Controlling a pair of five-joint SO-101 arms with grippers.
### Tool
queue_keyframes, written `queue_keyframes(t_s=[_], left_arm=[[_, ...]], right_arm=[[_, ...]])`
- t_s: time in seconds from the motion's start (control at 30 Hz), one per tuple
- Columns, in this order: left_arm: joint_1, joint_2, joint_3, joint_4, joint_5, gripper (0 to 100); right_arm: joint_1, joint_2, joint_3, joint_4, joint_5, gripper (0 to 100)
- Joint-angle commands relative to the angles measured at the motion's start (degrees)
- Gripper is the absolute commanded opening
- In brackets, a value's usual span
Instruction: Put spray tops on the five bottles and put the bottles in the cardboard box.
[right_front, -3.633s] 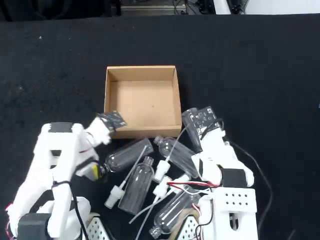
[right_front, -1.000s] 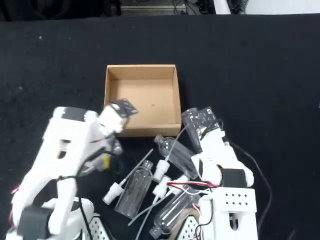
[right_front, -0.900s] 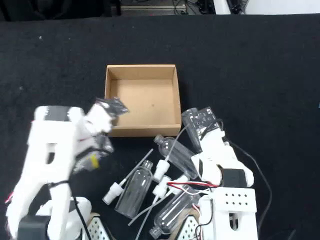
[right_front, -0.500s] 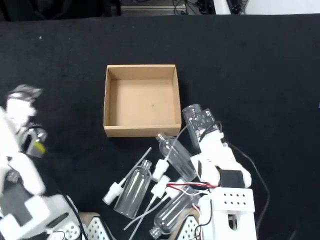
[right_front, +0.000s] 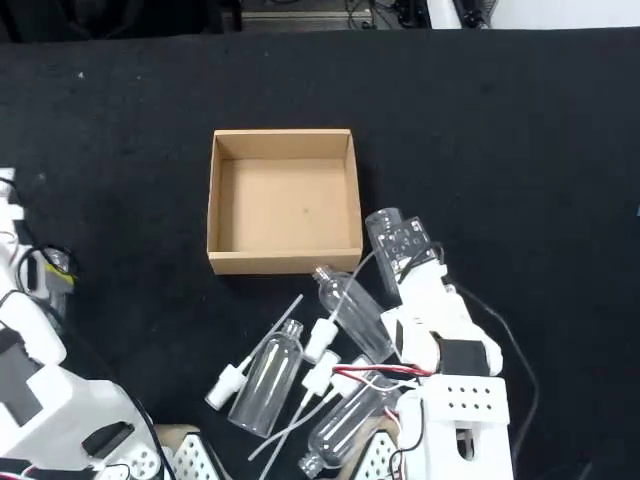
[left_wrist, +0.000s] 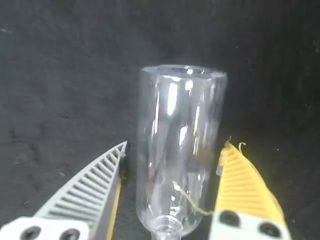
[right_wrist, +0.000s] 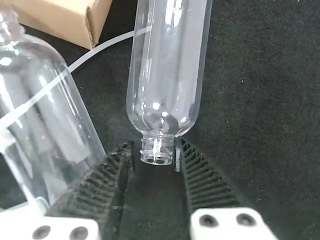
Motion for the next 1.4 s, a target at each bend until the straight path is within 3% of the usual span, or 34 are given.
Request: queue_keyframes(t_s=[0.0,0.1,0.2,0.4,0.57,0.77,1.13,1.27,1.37], left_arm=[[-1.89,-0.97,-11.56,6.59,0.09,26],[-4.88,-0.44,-19.47,10.11,-0.62,26],[-9.19,-0.44,-22.9,7.47,-1.67,26],[-13.67,2.9,-15.25,0.7,-13.98,26],[-13.32,7.38,-12.88,2.46,-15.12,26],[-7.16,8.09,-12.35,12.4,-14.59,26],[8.66,7.38,-9.54,22.59,-6.15,22],[10.51,7.38,-14.81,26.2,-4.84,22],[10.86,7.38,-24.4,33.67,-4.75,22]], right_arm=[[-0.88,-0.92,-0.22,-1.14,0.0,11.7],[-0.88,-0.92,-0.22,-1.14,0.0,11.7],[-0.88,-0.92,-0.22,-1.14,0.0,11.7],[-0.88,-0.92,-0.22,-1.14,0.0,11.7],[-0.88,-0.92,-0.22,-1.14,0.0,11.7],[-0.88,-0.92,-0.22,-1.05,0.0,11.7],[-0.88,-0.92,-0.22,-0.97,0.0,11.7],[-0.88,-0.92,-0.22,-0.97,0.0,11.7],[-0.88,-0.92,-0.22,-0.97,0.0,11.7]])
